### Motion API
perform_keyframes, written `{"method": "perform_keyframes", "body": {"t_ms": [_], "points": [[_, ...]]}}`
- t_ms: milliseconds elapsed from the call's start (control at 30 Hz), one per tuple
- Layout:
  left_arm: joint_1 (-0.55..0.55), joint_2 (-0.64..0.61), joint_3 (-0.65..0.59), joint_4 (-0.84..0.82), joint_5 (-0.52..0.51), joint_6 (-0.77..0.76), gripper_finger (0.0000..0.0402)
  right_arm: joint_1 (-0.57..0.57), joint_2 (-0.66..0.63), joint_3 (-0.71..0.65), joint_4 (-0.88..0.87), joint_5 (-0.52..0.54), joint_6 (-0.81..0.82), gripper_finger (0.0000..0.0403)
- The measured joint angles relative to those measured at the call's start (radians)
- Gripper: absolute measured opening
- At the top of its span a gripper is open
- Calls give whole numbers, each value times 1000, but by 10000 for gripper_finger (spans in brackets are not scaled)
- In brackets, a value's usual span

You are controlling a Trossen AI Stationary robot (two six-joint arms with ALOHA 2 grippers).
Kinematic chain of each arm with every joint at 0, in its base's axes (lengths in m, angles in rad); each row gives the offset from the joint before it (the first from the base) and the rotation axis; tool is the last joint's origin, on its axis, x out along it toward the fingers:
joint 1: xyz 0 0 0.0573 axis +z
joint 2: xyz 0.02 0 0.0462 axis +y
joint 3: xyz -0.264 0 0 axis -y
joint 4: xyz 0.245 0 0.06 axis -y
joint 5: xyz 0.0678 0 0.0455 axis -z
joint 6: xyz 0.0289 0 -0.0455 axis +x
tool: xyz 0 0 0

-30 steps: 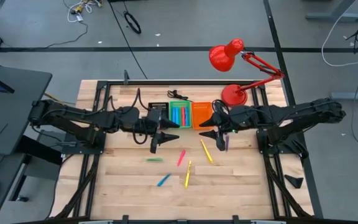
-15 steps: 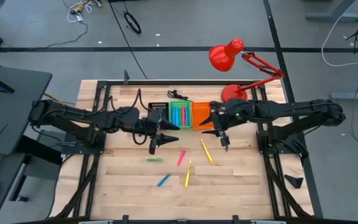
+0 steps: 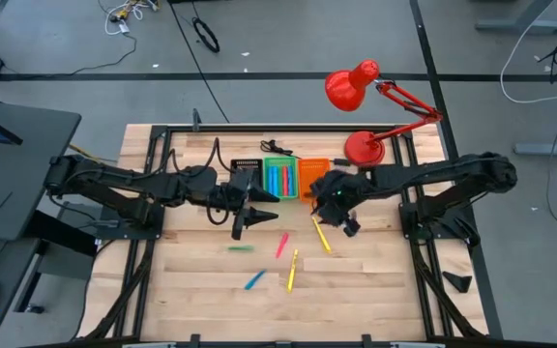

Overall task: Pick & Place Markers
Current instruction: Put the top large yellow pen into the black bin

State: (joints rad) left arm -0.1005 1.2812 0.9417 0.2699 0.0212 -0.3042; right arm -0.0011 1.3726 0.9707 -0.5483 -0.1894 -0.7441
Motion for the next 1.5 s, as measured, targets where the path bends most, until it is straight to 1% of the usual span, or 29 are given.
{"method": "perform_keyframes", "body": {"t_ms": [133, 333, 500, 600, 767, 1100, 1300, 1400, 1500], "points": [[0, 0, 0, 0, 0, 0, 224, 24, 49, 0, -58, -11, -102, 157], [0, 0, 0, 1, 0, 0, 224, 57, 138, 0, -61, 6, -240, 157], [0, 0, 0, 2, 0, 0, 224, 58, 211, 0, -66, 10, -350, 157], [0, 0, 0, 2, 0, 0, 224, 58, 250, 0, -63, 31, -423, 157], [0, 0, 0, 3, 0, 1, 224, 57, 296, 0, -62, 43, -516, 157], [4, 0, 0, 9, -1, 12, 224, 48, 387, 1, -59, 39, -608, 157], [4, 0, 0, 13, -1, 11, 224, 44, 417, 6, -58, 16, -660, 154], [4, 0, 0, 14, -1, 8, 224, 41, 418, 5, -63, 4, -653, 140], [4, 0, 0, 16, -1, 8, 224, 39, 419, 4, -76, -7, -652, 109]]}}
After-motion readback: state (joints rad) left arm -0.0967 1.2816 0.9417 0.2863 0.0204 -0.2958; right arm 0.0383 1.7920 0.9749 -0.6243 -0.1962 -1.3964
